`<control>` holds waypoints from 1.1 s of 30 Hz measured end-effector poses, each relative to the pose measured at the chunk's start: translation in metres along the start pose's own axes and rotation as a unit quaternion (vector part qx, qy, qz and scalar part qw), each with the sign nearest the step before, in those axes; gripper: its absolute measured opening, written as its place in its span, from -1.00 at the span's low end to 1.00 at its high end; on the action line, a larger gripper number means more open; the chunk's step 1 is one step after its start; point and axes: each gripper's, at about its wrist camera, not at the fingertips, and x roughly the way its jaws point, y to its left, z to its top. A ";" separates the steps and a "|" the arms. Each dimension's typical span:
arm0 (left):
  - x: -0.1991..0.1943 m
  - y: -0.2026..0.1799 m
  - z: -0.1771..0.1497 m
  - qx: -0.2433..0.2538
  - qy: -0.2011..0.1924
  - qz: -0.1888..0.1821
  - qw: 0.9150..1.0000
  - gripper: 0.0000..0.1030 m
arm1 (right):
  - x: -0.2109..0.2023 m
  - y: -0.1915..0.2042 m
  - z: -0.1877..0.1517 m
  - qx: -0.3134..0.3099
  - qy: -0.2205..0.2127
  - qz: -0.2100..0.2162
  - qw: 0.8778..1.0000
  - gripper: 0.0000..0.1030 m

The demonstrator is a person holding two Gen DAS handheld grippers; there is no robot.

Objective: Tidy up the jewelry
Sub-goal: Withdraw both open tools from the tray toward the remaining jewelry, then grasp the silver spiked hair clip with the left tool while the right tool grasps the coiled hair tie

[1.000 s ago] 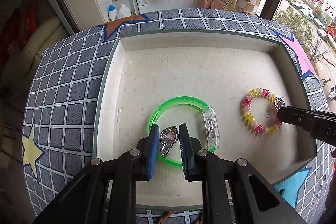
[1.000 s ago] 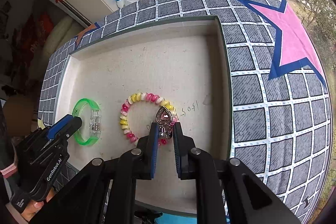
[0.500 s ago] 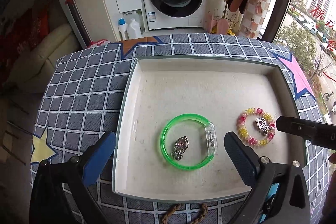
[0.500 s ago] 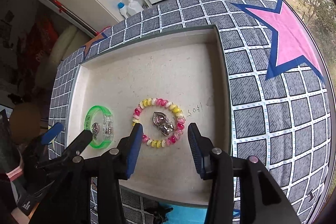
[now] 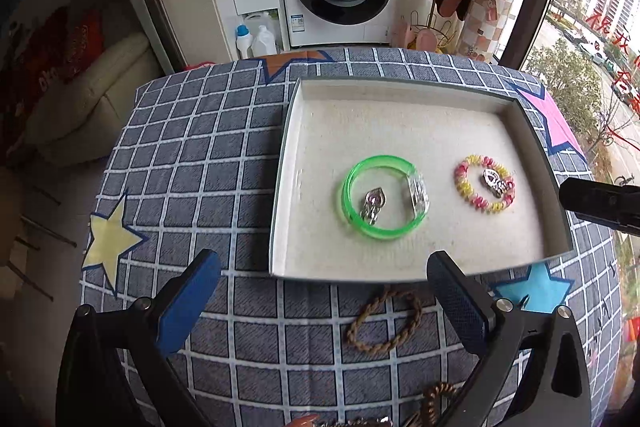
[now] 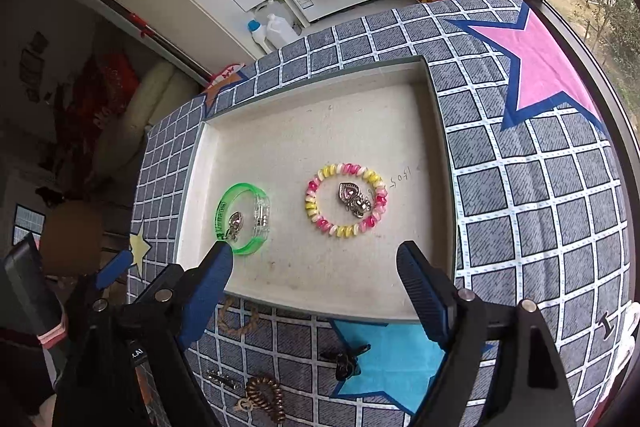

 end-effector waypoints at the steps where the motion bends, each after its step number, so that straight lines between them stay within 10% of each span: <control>1: -0.002 0.002 -0.006 0.000 0.004 0.002 1.000 1.00 | -0.001 0.002 -0.003 -0.003 0.001 -0.002 1.000 0.68; 33: -0.016 0.022 -0.126 0.093 0.069 0.002 0.993 1.00 | -0.012 0.001 -0.114 0.020 0.070 -0.031 0.997 0.71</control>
